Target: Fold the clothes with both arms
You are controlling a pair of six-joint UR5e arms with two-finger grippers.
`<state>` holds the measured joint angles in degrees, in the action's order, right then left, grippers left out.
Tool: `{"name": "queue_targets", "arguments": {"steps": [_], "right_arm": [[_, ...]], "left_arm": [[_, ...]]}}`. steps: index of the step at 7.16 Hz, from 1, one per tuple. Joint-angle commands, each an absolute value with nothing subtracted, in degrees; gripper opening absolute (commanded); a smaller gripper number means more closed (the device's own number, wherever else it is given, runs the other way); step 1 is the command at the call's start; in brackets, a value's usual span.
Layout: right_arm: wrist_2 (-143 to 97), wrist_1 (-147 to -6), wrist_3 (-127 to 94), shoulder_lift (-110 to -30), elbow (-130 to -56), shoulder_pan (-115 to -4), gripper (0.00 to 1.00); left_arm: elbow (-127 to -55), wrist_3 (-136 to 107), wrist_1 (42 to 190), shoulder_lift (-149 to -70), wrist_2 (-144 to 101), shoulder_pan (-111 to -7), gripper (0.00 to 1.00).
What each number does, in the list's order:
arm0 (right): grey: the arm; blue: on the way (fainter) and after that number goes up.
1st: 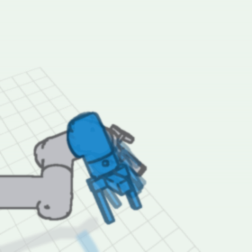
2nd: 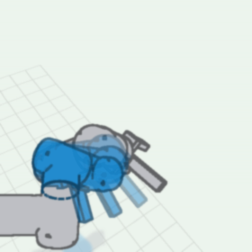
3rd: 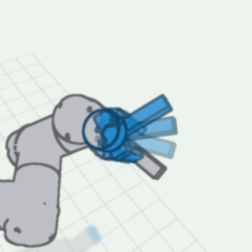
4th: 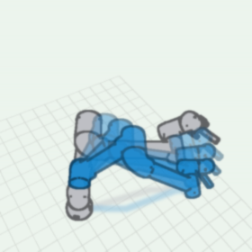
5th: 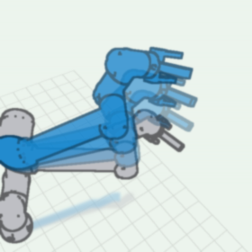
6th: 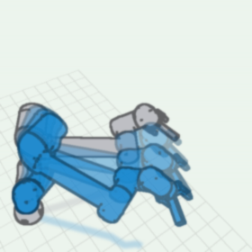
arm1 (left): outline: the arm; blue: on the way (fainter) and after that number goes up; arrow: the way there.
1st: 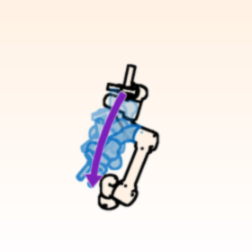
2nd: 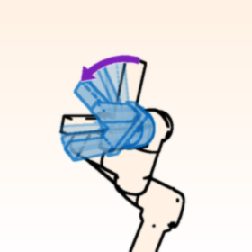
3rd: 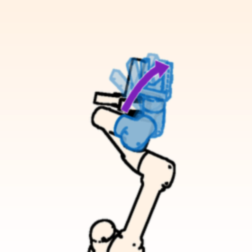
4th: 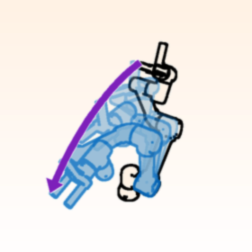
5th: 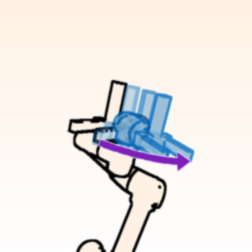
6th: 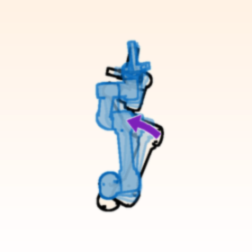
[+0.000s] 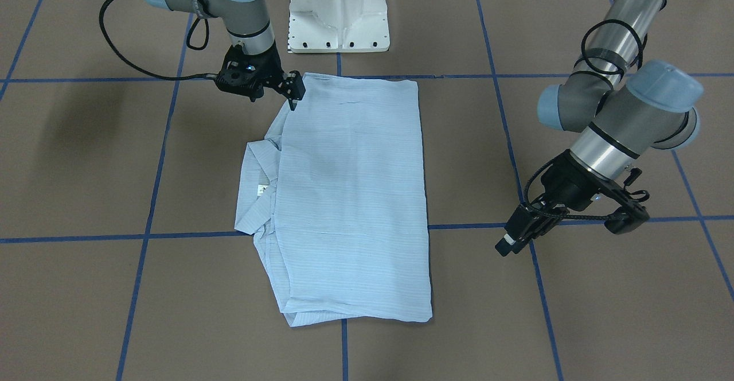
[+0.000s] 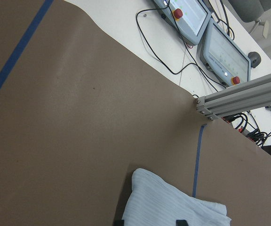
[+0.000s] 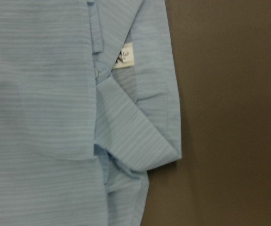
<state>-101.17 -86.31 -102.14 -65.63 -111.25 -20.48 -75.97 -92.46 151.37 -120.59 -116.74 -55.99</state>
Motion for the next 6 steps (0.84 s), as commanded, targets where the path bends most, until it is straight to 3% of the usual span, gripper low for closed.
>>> {"name": "queue_targets", "arguments": {"steps": [1, 6], "right_arm": [[-97.76, -82.00, -121.38, -65.84, -111.36, -15.41, 1.00], [-88.87, -80.87, -143.42, -65.48, -110.57, -9.23, 0.98]], "left_arm": [[-76.02, -92.37, 151.44, -120.50, -116.63, -55.99, 0.47], [-77.26, -92.37, 151.35, -120.06, -116.45, -56.16, 0.47]]}}
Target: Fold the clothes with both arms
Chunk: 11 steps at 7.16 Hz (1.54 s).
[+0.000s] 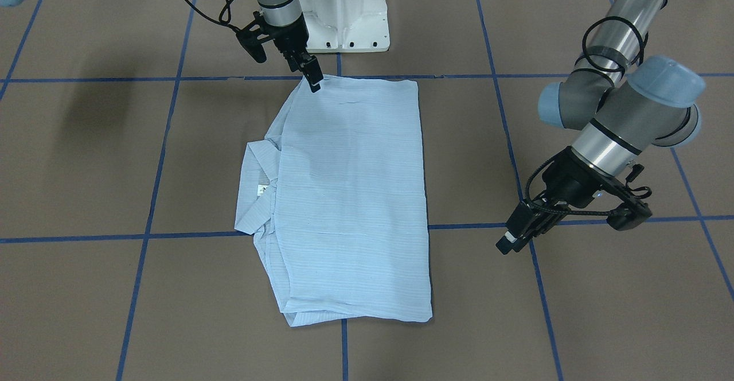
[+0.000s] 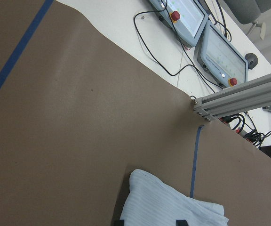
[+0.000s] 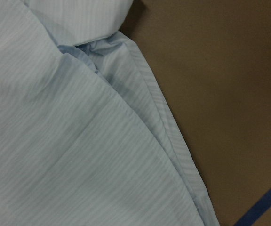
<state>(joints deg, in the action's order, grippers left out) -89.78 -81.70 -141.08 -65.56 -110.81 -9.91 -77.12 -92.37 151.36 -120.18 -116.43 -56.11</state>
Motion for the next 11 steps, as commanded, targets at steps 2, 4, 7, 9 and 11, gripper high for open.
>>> {"name": "queue_targets", "arguments": {"steps": [2, 4, 7, 9, 11], "right_arm": [[-88.86, -80.33, -144.57, -65.39, -108.64, -8.44, 0.98], [-88.86, -80.33, -144.67, -65.39, -107.85, -7.30, 0.97], [-88.86, -80.33, -144.67, -64.60, -105.83, -6.77, 0.92], [-88.86, -80.33, -145.19, -63.99, -105.99, -6.94, 0.27], [-88.95, -80.33, -144.49, -63.72, -105.82, -7.29, 0.00]], "left_arm": [[-77.17, -92.37, 151.35, -119.71, -116.46, -56.08, 0.47], [-77.26, -92.37, 151.35, -119.62, -116.37, -56.07, 0.47], [-77.34, -92.37, 151.35, -119.71, -116.28, -56.16, 0.47], [-77.61, -92.37, 151.26, -119.71, -116.28, -56.16, 0.47], [-77.61, -92.37, 151.26, -119.71, -116.28, -56.16, 0.47]]}}
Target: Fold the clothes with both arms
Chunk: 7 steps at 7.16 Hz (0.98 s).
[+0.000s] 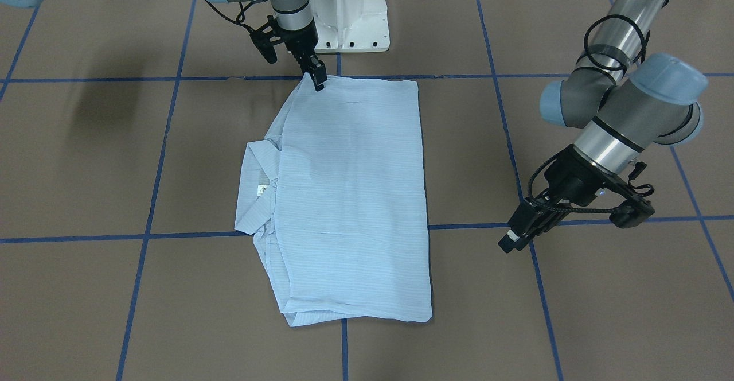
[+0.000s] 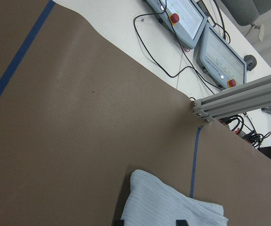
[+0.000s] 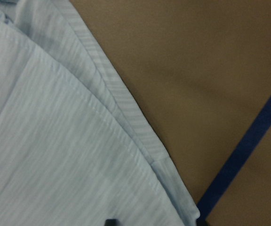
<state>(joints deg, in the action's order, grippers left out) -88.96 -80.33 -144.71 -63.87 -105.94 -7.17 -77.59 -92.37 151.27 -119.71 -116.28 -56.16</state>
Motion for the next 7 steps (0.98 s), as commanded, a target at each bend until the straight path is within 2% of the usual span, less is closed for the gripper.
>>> {"name": "queue_targets", "arguments": {"steps": [1, 4, 7], "right_arm": [[-89.03, -80.25, -144.32, -63.63, -105.99, -7.47, 0.00], [-89.64, -80.33, -144.14, -63.89, -106.78, -9.14, 0.00], [-91.75, -80.33, -144.14, -68.46, -112.22, -9.41, 0.00]], "left_arm": [[-77.61, -92.37, 151.26, -119.71, -116.28, -56.16, 0.47], [-77.61, -92.37, 151.26, -119.71, -116.37, -56.16, 0.47], [-79.97, -92.46, 150.56, -117.87, -116.45, -55.90, 0.47]]}}
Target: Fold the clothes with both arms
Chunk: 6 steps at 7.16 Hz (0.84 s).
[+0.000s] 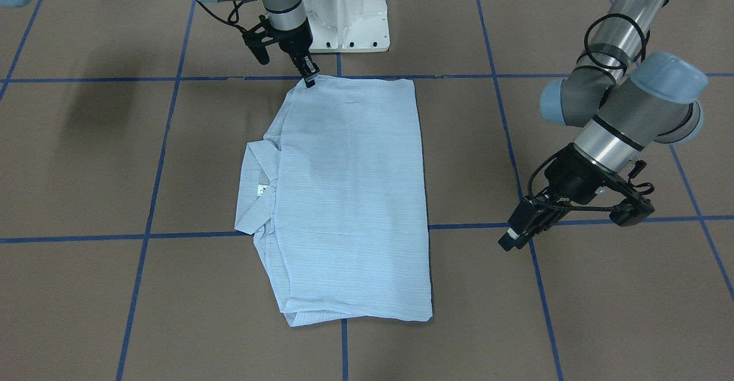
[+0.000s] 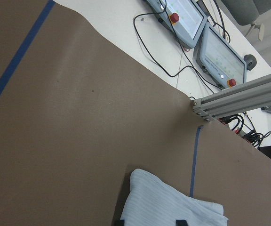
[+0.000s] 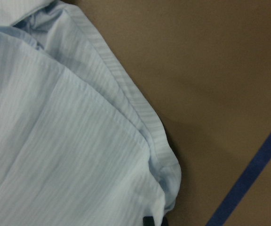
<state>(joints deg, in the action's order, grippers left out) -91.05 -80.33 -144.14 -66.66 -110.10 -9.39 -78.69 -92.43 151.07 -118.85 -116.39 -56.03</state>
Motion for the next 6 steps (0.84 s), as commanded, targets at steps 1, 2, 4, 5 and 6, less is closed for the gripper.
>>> {"name": "queue_targets", "arguments": {"steps": [1, 2, 4, 5, 6], "right_arm": [[-91.76, -80.33, -144.05, -69.68, -112.67, -9.67, 0.00], [-91.84, -80.33, -144.05, -70.57, -113.37, -9.32, 0.00], [-91.67, -80.33, -144.14, -70.75, -113.55, -8.88, 0.00], [-91.58, -80.33, -144.14, -70.58, -113.47, -8.01, 0.00], [-91.58, -80.33, -144.14, -70.40, -113.29, -7.74, 0.00]], "left_arm": [[-81.98, -94.46, 149.16, -117.69, -116.46, -55.55, 0.47], [-83.83, -97.61, 148.80, -116.82, -116.28, -53.98, 0.47], [-87.18, -103.24, 148.80, -113.21, -116.37, -50.90, 0.47], [-88.23, -106.66, 148.80, -113.12, -116.72, -50.11, 0.47], [-92.51, -109.48, 146.62, -110.68, -116.72, -48.97, 0.47]]}}
